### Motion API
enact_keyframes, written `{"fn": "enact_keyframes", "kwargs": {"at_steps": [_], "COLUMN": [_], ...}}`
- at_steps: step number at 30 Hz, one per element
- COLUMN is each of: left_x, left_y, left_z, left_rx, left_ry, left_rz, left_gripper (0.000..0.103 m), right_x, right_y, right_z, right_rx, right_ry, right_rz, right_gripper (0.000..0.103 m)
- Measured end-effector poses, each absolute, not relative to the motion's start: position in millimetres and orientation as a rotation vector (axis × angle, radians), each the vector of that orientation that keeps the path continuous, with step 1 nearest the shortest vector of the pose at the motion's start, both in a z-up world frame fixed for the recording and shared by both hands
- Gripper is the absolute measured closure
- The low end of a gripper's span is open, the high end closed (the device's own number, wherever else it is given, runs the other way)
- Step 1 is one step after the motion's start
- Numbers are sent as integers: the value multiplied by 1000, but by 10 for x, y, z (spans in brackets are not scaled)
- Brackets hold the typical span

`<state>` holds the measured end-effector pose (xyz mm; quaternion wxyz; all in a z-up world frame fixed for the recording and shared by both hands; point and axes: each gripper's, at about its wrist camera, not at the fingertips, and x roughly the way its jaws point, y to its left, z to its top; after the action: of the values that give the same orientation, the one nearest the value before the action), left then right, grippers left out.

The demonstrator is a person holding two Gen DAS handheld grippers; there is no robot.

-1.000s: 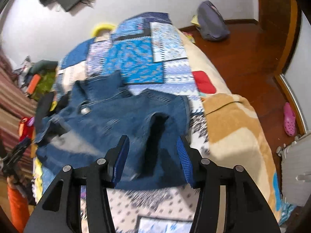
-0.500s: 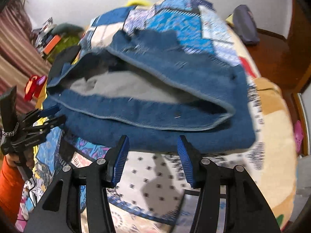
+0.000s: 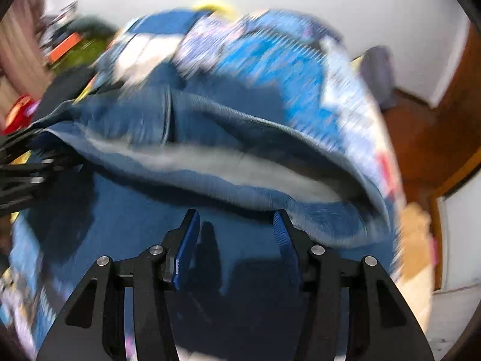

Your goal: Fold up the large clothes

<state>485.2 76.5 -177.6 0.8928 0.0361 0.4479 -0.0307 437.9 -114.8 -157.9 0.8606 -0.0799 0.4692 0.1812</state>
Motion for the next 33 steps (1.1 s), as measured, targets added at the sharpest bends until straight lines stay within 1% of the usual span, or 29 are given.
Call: {"fn": "enact_keyframes", "kwargs": {"at_steps": [3, 5, 8, 11, 13, 16, 17, 23, 25, 26, 28, 29, 30, 33], "left_x": [4995, 5013, 4964, 4791, 4681, 4457, 4376, 4068, 4038, 4024, 3949, 3923, 3889, 3795], "left_y": [882, 951, 1023, 1004, 958, 884, 865, 837, 854, 864, 864, 854, 853, 911], "left_z": [-1462, -1291, -1187, -1190, -1254, -1406, -1468, -1859, -2058, -2130, -2184, -2188, -2197, -2203], "left_rx": [12, -4, -41, -19, 16, 43, 41, 15, 4, 0, 25, 33, 38, 20], "left_ry": [833, 784, 773, 775, 792, 830, 844, 914, 955, 967, 929, 919, 914, 896], "left_rz": [14, 50, 20, 3, -12, -41, -49, -68, -47, -27, 13, 23, 34, 49], "left_gripper": [45, 43, 42, 39, 39, 37, 35, 34, 34, 34, 34, 30, 29, 27], "right_x": [4529, 4505, 4342, 4134, 3955, 3789, 3731, 3622, 3647, 3649, 3656, 3651, 3649, 3642], "right_y": [-1207, -1238, -1229, -1083, -937, -772, -734, -685, -783, -850, -1009, -1060, -1128, -1367], "right_z": [-1304, -1159, -1058, -1067, -1122, -1251, -1299, -1669, -1758, -1759, -1738, -1731, -1732, -1765], "right_rx": [-141, -106, -90, -148, -207, -257, -264, -252, -216, -188, -163, -177, -197, -182], "right_ry": [891, 856, 843, 852, 861, 878, 882, 954, 988, 990, 990, 985, 980, 991], "right_rz": [251, 271, 335, 408, 454, 503, 520, 473, 454, 449, 402, 372, 341, 308], "right_gripper": [56, 56, 55, 55, 54, 51, 50, 50, 44, 37, 36, 36, 36, 35]}}
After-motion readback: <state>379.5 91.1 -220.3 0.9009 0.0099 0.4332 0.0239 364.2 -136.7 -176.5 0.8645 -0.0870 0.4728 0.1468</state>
